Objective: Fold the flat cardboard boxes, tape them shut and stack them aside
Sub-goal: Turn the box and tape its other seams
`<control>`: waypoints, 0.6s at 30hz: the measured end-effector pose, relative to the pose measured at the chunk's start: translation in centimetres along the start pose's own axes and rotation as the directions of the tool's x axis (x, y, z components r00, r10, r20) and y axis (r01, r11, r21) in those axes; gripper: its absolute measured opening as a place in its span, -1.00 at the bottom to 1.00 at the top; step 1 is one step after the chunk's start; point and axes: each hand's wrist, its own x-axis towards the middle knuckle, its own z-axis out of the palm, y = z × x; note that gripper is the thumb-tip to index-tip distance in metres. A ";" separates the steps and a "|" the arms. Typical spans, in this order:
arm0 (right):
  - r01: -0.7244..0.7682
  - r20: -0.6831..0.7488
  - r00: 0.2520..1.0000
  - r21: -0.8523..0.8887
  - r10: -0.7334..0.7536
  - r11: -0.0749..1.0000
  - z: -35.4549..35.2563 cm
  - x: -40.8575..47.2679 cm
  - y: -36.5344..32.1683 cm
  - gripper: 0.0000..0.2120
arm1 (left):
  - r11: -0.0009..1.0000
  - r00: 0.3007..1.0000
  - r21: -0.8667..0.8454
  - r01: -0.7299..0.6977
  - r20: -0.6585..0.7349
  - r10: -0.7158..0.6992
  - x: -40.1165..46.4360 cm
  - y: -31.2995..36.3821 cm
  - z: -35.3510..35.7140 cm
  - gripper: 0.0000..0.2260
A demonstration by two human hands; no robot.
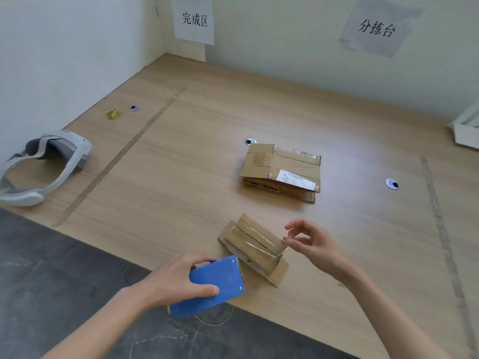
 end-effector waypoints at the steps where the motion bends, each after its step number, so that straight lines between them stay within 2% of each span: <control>1: 0.003 -0.005 1.000 -0.030 -0.003 1.000 -0.4 -0.1 -0.2 -0.78 | 1.000 1.000 -0.002 -0.014 0.009 0.014 0.1 0.2 0.4 -0.51; 8: 0.022 0.016 1.000 -0.194 -0.019 0.981 -2.4 0.3 -0.3 -0.75 | 0.998 0.998 -0.007 -0.060 0.000 0.060 0.8 1.2 3.0 -0.52; 18: 0.017 0.113 0.994 -0.196 0.005 0.980 -4.0 1.4 1.9 -0.76 | 0.999 0.996 -0.003 0.048 -0.079 -0.049 0.6 2.3 6.5 -0.47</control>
